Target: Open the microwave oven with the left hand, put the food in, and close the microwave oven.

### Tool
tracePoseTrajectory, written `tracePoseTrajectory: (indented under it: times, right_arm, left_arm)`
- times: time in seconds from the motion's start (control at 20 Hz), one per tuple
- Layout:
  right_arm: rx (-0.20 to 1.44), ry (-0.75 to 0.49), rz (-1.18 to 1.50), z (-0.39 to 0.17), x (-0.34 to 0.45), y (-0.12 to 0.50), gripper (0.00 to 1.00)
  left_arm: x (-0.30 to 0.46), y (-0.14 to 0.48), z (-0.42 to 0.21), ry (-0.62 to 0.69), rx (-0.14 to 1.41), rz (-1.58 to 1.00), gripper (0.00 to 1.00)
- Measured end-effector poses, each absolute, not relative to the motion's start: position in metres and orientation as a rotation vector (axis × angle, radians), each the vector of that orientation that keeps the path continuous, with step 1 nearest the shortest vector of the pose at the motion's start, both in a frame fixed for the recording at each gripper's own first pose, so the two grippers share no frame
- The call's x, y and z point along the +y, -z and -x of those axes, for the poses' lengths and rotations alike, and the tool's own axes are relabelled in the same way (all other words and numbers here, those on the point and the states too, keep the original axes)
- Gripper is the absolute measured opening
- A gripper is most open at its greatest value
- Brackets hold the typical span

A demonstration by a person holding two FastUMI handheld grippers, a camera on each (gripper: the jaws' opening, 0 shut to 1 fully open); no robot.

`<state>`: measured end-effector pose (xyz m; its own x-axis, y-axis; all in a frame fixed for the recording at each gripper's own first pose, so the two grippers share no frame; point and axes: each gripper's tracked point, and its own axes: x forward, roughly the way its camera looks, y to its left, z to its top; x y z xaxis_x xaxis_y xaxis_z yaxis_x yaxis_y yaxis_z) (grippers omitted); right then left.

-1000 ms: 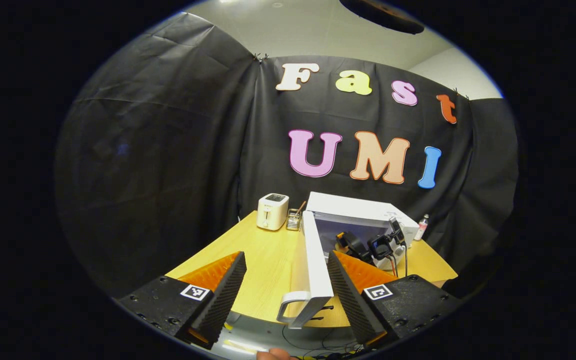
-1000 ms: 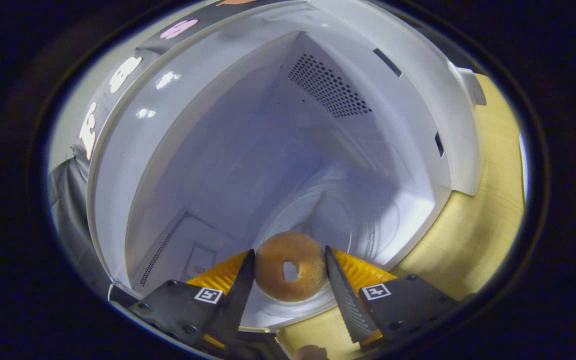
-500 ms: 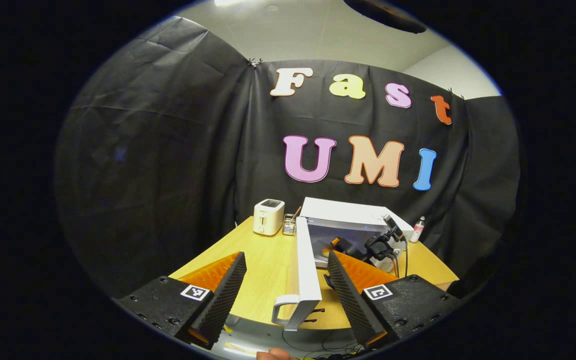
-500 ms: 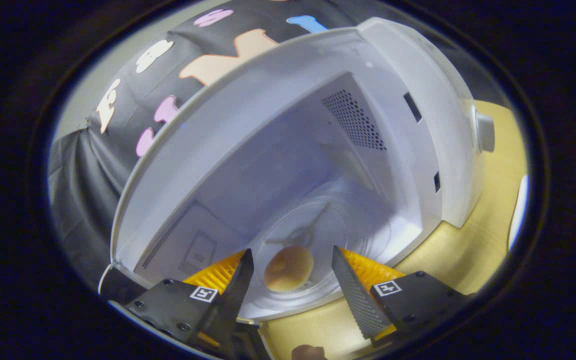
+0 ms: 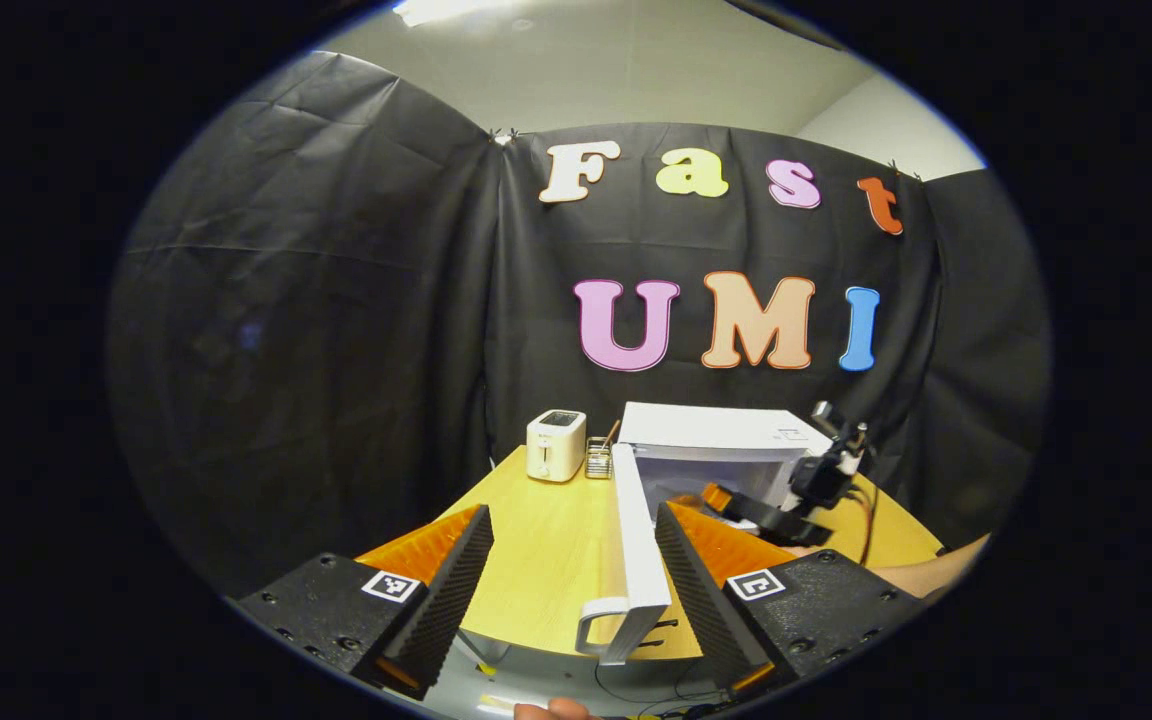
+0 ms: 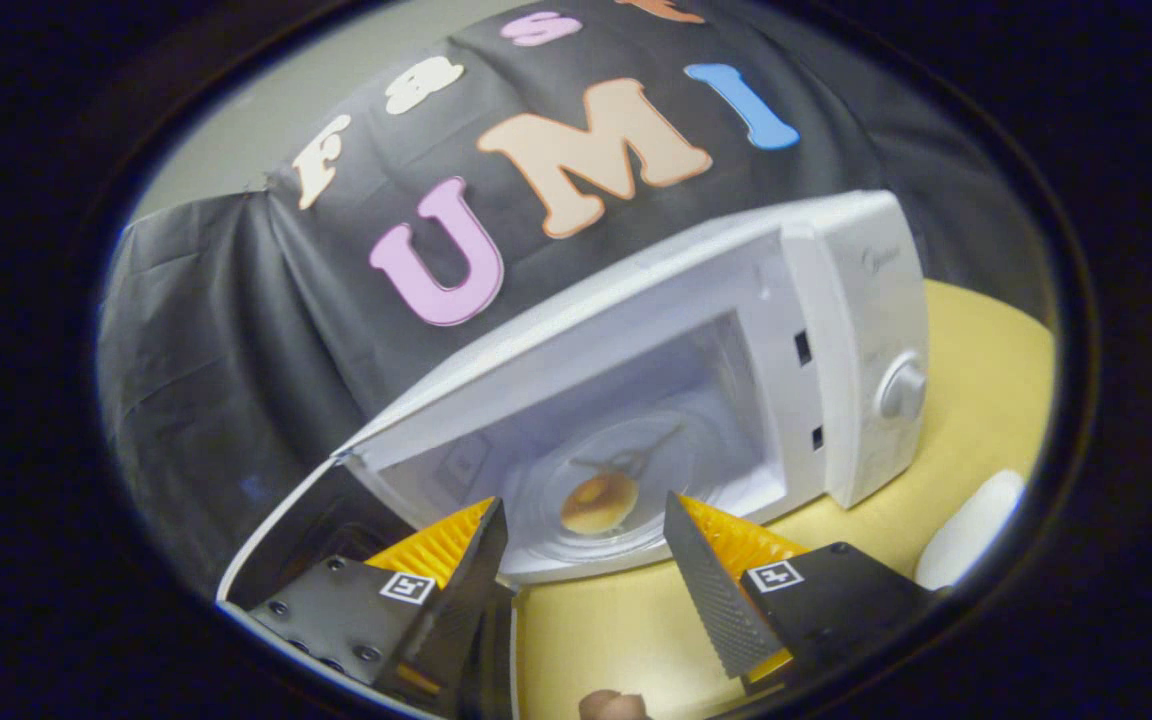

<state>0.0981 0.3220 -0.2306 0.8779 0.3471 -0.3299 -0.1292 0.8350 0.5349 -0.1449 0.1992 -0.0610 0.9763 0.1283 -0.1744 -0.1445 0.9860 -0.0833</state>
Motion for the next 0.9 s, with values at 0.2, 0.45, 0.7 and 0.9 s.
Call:
tracePoseTrajectory:
  times: [0.2,0.45,0.7,0.9]
  right_arm:
    - [0.358,-0.308,-0.425,-0.073,0.271,0.175,0.86]
    - [0.262,-0.3,-0.3,-0.055,0.203,0.108,0.97]
    - [0.146,-0.264,-0.208,-0.039,0.154,0.049,0.96]
    - [0.083,-0.212,-0.145,-0.039,0.115,0.014,0.97]
  left_arm:
    - [0.211,0.069,0.143,-0.164,0.175,0.104,0.95]
    - [0.222,0.103,0.134,-0.195,0.227,0.123,0.75]
    - [0.238,0.145,0.126,-0.248,0.31,0.172,0.03]
    - [0.229,0.17,0.121,-0.213,0.348,0.144,0.0]
